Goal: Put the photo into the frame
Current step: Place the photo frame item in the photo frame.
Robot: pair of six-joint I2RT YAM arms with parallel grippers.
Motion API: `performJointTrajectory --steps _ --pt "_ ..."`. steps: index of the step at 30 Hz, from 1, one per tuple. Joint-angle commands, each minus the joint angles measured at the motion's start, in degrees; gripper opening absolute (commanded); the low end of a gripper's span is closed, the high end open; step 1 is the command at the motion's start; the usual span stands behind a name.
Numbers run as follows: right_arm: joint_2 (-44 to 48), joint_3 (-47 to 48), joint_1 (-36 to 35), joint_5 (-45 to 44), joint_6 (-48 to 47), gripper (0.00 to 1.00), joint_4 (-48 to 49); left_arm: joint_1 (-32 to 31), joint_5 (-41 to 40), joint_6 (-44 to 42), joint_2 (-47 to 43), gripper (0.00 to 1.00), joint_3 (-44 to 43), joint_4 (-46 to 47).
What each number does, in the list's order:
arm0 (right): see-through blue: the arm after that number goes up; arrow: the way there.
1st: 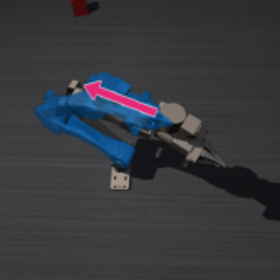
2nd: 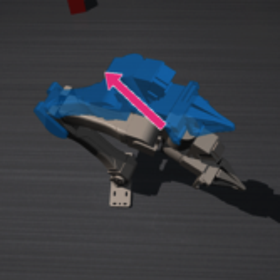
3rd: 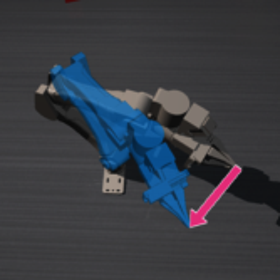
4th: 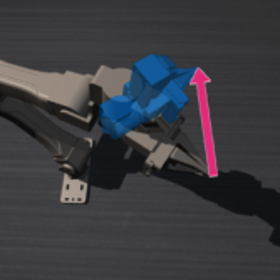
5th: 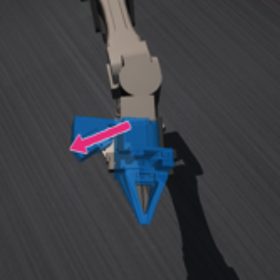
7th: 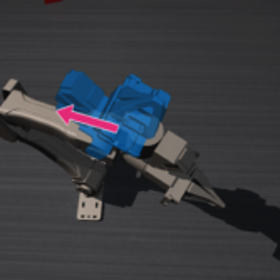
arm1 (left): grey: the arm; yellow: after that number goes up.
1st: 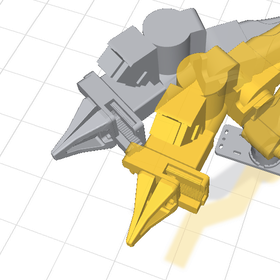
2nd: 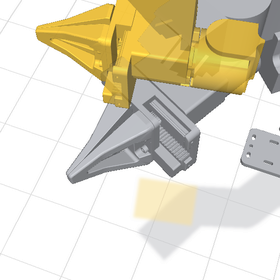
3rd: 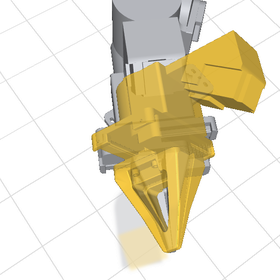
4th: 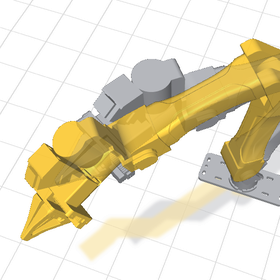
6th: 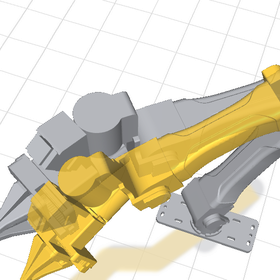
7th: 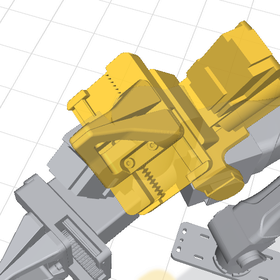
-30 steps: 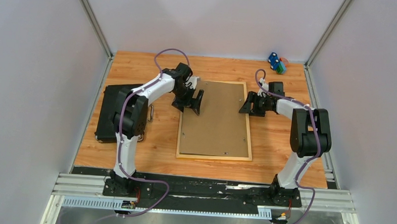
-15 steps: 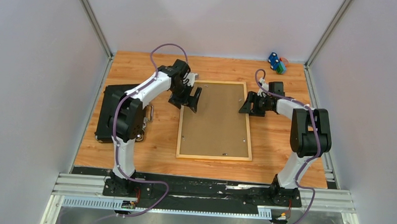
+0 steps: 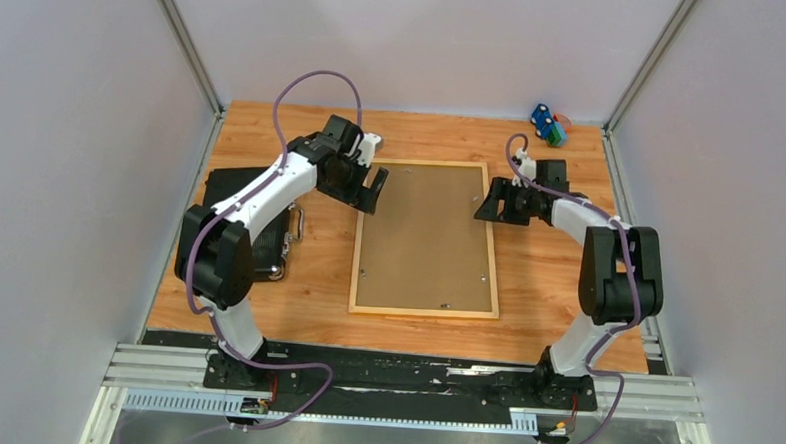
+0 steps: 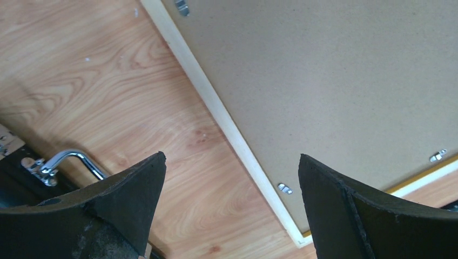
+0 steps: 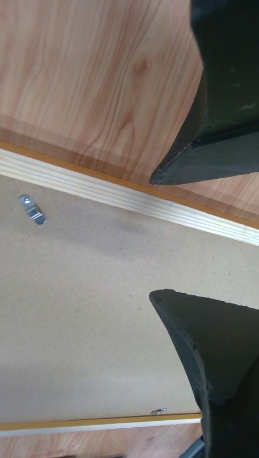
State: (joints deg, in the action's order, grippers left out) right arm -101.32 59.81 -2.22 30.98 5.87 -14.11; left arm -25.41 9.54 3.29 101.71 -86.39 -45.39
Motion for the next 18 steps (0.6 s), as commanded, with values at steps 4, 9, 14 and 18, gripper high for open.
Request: performJointTrajectory --steps 4,9,14,18 --pt "8.1 -1.2 0.5 -2.8 -4.9 0.74 4.7 -0.1 -5.6 -3.2 -6.2 1.00 3.5 7.4" --pt "10.1 -1.6 0.5 -3.8 -5.6 0.90 5.6 -0.1 -6.2 -5.2 -6.4 1.00 5.0 12.6" --pt "10.3 -1.9 0.5 -4.7 -5.5 0.93 6.3 -0.1 -6.8 -3.8 -4.4 1.00 6.6 16.0" --pt "10.5 -2.0 0.5 -6.1 -5.6 0.93 6.6 -0.1 -6.5 -1.7 -2.7 1.00 7.2 17.8"
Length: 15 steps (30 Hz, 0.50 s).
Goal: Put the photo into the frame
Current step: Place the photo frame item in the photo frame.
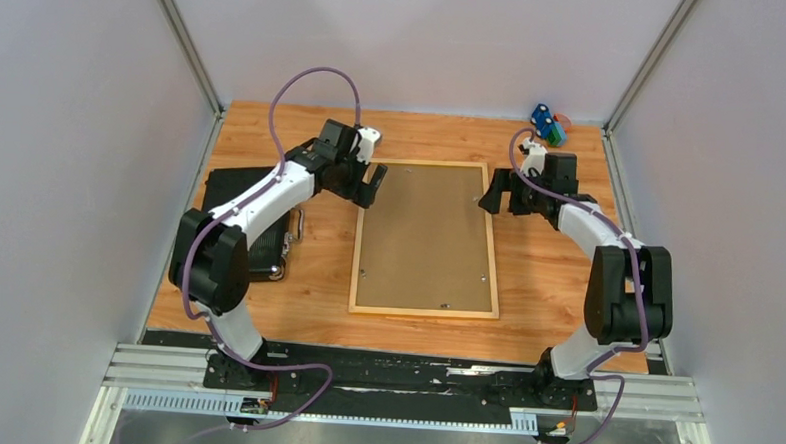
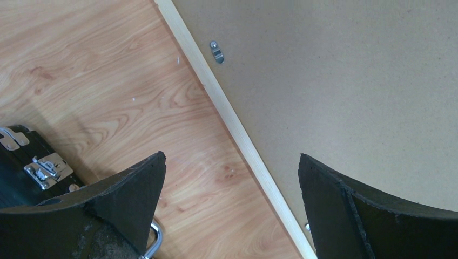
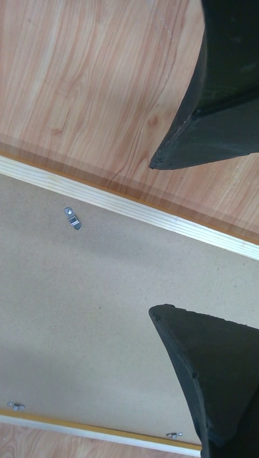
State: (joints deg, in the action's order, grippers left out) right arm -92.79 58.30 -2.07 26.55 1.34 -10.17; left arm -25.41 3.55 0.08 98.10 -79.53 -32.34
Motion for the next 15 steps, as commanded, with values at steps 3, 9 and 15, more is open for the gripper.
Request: performJointTrajectory --steps 3,9,15 --pt "1.5 -0.8 0.3 -2.4 -1.1 0.91 3.1 -0.1 -0.4 2.2 3.1 1.00 -0.2 4.3" --pt "-2.0 -0.7 0.3 -2.4 -1.0 0.87 3.4 -0.1 1.2 2.3 7.7 0.93 0.2 3.6" --pt "-3.1 -0.2 0.3 -1.9 -1.0 0.86 3.4 -0.1 3.9 2.4 13.4 0.75 -2.0 0.9"
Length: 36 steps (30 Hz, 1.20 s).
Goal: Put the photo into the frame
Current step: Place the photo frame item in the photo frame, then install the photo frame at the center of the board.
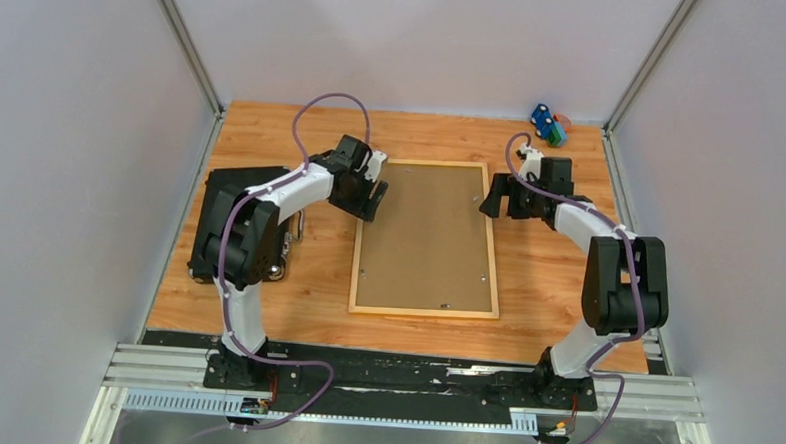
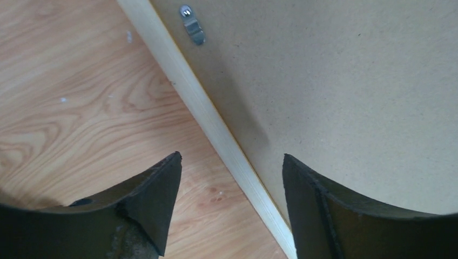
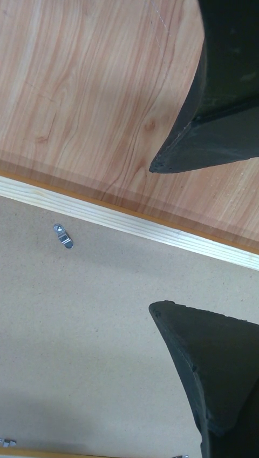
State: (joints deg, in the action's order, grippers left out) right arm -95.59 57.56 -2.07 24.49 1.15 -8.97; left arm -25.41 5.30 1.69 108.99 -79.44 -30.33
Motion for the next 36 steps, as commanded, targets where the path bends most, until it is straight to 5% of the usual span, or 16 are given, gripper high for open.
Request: performJointTrajectory --steps 1,21,27,36 --pt "-0.3 0.5 0.3 0.2 -0.8 0.85 2.2 -0.1 2.5 0.8 3.6 0.71 -2.3 -1.5" --pt "-1.1 0.3 0.3 0.8 -2.5 0.83 2.3 0.0 3.5 0.7 5.7 0.26 -2.4 -2.7" --pt "-1.2 0.4 0.3 0.9 -2.3 0.83 2.3 0.1 3.3 0.6 6.8 0.02 -2.8 -3.3" --pt "0.0 0.3 0.3 -2.2 -2.1 0.83 2.6 0.6 3.8 0.1 6.2 0.00 -2.0 -3.9"
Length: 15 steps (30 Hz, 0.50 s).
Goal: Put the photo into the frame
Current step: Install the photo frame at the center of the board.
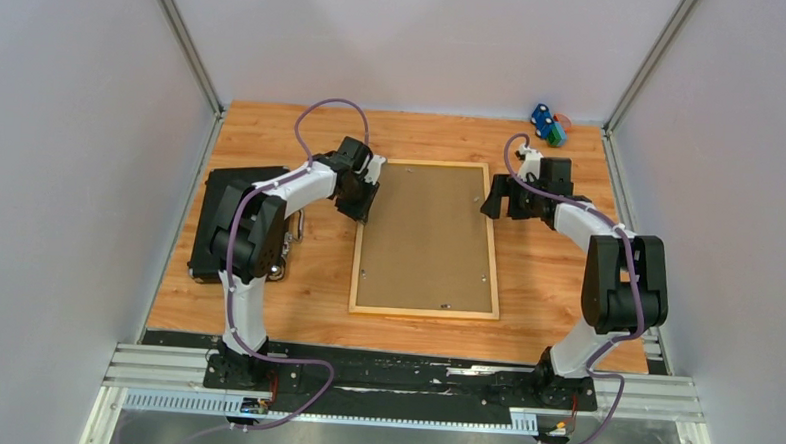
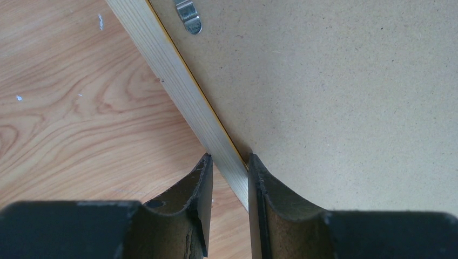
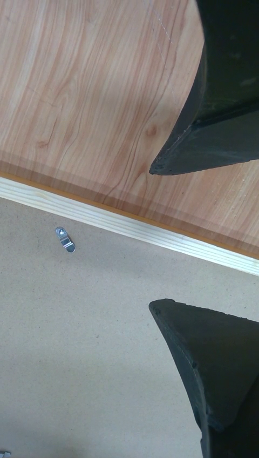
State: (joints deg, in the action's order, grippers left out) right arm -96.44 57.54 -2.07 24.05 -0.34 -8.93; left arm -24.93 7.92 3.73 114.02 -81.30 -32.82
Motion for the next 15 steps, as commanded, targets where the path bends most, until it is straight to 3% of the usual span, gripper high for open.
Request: performJointTrajectory --steps 1,15 --pt "0.8 0.3 0.3 -2.1 -0.6 0.83 2.6 0.2 1.5 -1.9 1.1 0.00 -0.1 -1.4" --pt "-0.1 2.0 0.2 -5.0 2.9 0.83 2.0 1.7 5.2 -2.9 0.8 0.00 0.8 -2.6"
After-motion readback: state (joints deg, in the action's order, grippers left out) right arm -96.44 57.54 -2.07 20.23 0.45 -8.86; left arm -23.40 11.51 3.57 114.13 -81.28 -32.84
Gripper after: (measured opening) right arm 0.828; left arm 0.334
